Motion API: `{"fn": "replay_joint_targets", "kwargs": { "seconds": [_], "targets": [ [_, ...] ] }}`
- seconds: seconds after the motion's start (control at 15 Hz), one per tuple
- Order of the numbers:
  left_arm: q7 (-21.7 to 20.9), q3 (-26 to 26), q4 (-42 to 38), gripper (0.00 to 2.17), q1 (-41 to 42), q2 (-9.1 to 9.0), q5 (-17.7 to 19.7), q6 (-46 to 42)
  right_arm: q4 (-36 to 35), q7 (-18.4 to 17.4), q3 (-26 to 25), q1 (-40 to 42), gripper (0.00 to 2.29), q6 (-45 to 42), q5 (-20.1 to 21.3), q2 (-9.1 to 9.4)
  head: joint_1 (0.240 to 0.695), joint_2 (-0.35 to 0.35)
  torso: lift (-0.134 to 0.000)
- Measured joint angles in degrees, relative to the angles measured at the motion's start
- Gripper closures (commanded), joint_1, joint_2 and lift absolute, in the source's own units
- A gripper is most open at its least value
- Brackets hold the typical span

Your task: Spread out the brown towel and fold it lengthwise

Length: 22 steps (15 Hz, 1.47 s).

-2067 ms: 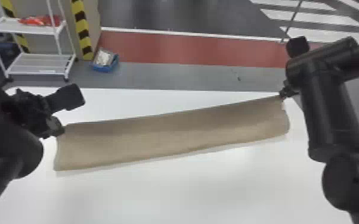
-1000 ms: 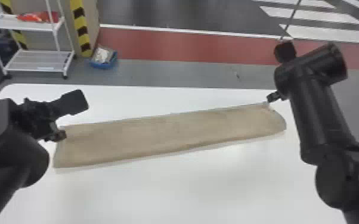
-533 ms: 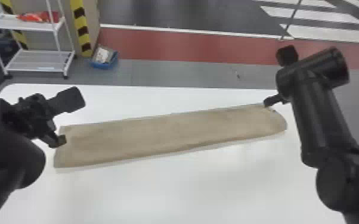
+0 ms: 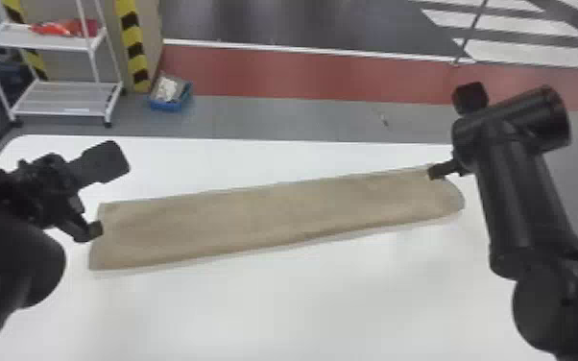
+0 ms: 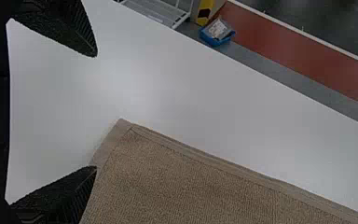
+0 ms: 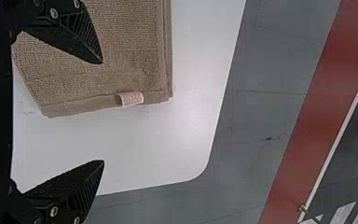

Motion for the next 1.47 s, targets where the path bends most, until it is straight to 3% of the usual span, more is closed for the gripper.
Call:
{"fn": "replay_joint_targets", "kwargs": {
  "seconds": [1.47],
  "targets": [
    [-0.3,1.7,-2.2,0.02,2.9,0.35,0.0,-2.8,-2.7,2.0,-1.6,1.0,0.13,4.8,-2.1,-0.44,0.695,-0.149,-0.124]
  ]
}}
